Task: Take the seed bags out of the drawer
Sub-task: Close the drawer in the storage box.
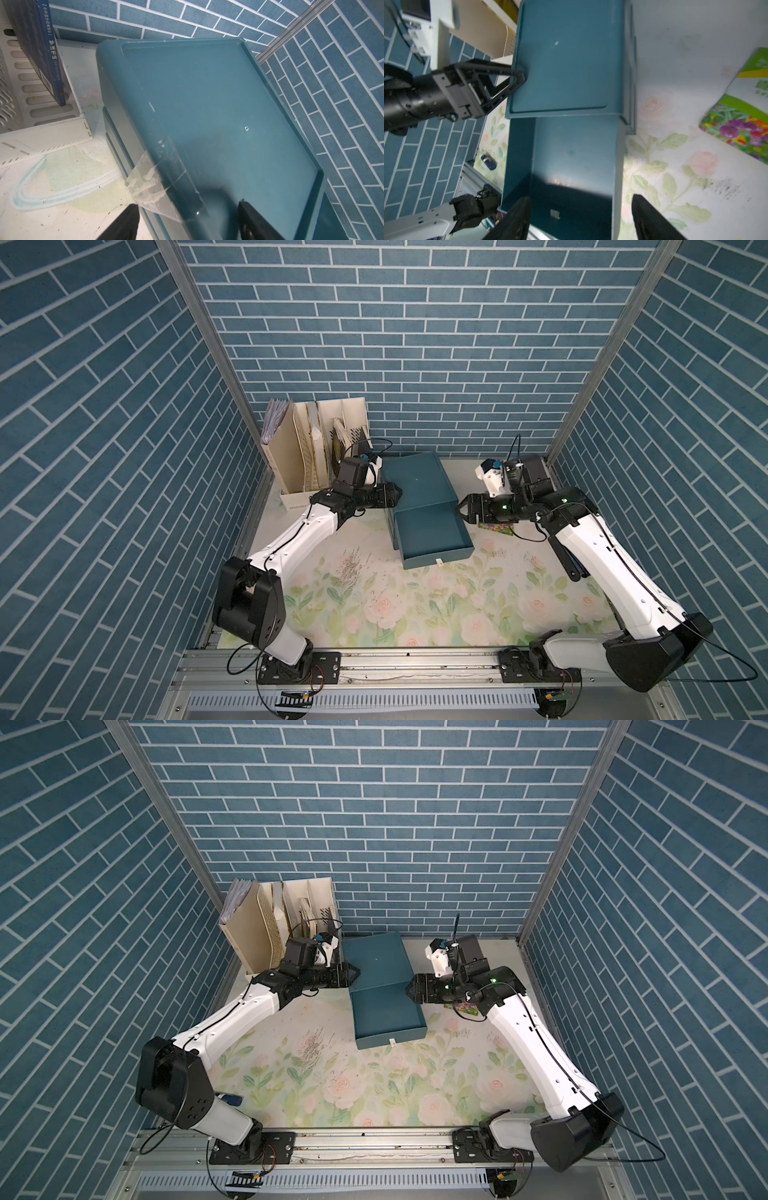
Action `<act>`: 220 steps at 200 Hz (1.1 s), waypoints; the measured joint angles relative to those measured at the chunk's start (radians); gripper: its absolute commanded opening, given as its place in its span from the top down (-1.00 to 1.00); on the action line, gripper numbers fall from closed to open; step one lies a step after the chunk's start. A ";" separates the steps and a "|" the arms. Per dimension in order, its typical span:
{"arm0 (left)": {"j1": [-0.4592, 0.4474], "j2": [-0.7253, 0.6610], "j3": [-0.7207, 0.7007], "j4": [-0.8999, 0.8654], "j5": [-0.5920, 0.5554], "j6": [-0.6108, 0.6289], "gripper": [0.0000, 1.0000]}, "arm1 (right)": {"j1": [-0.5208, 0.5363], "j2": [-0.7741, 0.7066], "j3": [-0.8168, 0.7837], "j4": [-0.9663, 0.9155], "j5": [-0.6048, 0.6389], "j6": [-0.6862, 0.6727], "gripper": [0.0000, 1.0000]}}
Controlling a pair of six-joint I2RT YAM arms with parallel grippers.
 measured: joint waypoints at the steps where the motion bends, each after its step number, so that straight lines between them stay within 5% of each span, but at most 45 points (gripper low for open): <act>1: 0.000 0.000 0.000 0.000 0.000 0.000 -0.56 | 0.003 0.000 0.000 0.000 0.000 0.000 -0.60; 128: 0.015 -0.001 -0.003 0.002 0.012 0.008 -0.57 | 0.438 -0.027 -0.008 -0.053 0.105 0.259 -0.58; 220: 0.021 -0.001 -0.003 0.002 0.014 0.015 -0.57 | 0.555 -0.028 -0.132 -0.049 0.284 0.375 -0.46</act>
